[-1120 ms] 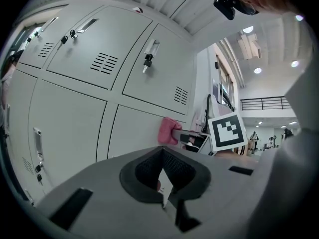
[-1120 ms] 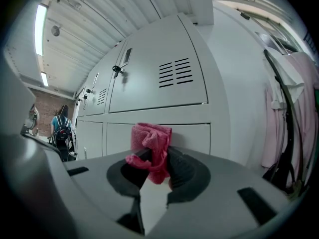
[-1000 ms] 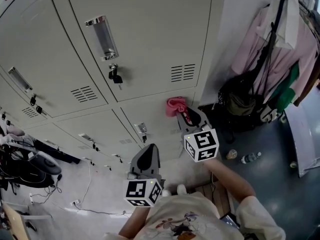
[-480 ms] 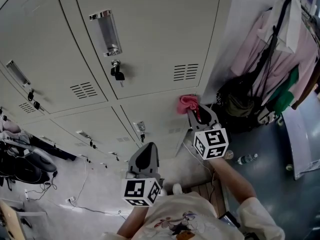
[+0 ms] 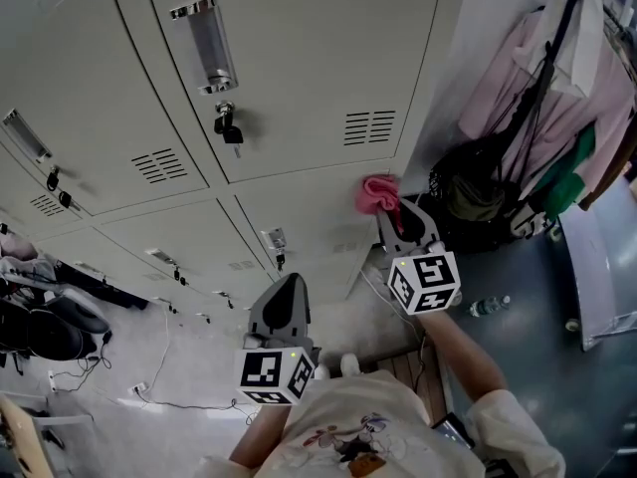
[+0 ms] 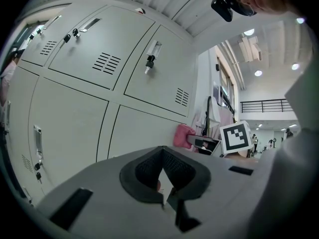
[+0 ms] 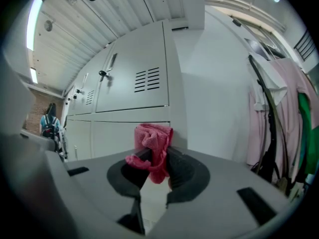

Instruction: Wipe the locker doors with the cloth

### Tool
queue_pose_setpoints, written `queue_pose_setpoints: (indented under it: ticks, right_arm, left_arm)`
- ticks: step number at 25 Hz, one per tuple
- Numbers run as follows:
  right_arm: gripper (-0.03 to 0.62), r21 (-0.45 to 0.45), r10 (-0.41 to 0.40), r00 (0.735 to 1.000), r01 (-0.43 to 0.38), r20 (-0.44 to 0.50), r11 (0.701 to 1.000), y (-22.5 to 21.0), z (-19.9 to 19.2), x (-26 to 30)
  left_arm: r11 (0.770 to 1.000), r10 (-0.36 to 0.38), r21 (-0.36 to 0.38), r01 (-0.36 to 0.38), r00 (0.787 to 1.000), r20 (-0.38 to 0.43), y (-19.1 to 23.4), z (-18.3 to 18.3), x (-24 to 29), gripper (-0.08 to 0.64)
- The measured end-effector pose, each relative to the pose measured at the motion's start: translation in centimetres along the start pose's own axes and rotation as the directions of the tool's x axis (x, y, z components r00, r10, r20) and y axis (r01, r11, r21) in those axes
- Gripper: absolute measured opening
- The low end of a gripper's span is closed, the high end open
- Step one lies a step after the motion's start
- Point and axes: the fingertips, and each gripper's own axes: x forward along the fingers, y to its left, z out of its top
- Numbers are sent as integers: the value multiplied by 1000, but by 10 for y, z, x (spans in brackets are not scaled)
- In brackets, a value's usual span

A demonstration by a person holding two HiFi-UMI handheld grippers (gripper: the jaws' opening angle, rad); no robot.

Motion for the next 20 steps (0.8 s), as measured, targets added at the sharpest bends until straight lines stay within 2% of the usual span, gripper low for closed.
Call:
queue_pose_setpoints:
  ticks: [3,7,14,16,20]
  right_arm:
    - [81,2,112,993,-112,30,994,29,0,-8]
    - [83,22,197,977,-199,79,980,65,10,-11]
    - [83,36,357,929,-362,102,932,142,10,15]
    - [83,107,370,918,-386,144,916,156,9,24]
    - [83,290,336,909,-400,247,869,170,15,38]
  left_arm:
    - [1000,1,0,-1,1000,0,0,-1,-3,6]
    - [1000,13,-11,-13,1000,-4,2,-4,-10,5]
    - [996,89,3,-89,996,13,16,-2,-32,5]
    - [993,117,-1,-117,993,15,21,-2,-39,6]
    - [986,169,-8,-169,985,14,31,-2,-53,6]
